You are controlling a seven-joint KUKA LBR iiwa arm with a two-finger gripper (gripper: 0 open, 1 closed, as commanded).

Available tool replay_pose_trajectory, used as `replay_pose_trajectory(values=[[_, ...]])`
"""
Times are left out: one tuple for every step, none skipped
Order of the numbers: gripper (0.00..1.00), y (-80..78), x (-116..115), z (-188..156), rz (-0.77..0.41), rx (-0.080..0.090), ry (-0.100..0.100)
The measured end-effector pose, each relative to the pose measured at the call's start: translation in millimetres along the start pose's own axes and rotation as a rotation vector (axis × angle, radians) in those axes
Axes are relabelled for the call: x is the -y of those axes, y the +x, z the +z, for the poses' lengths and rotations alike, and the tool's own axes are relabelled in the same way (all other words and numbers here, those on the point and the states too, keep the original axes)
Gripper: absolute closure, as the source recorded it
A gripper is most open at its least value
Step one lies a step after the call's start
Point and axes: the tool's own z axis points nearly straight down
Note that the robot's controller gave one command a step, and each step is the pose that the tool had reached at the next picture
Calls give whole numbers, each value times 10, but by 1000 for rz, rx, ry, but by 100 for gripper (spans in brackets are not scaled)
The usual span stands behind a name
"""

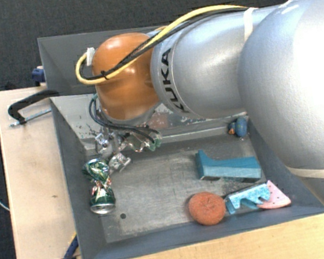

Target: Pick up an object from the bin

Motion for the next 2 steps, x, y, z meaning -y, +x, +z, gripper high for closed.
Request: replay_pose_trajectory(values=[[100, -18, 26, -477, 1, 10, 3], [100, 4, 38, -942, -20, 6, 2]])
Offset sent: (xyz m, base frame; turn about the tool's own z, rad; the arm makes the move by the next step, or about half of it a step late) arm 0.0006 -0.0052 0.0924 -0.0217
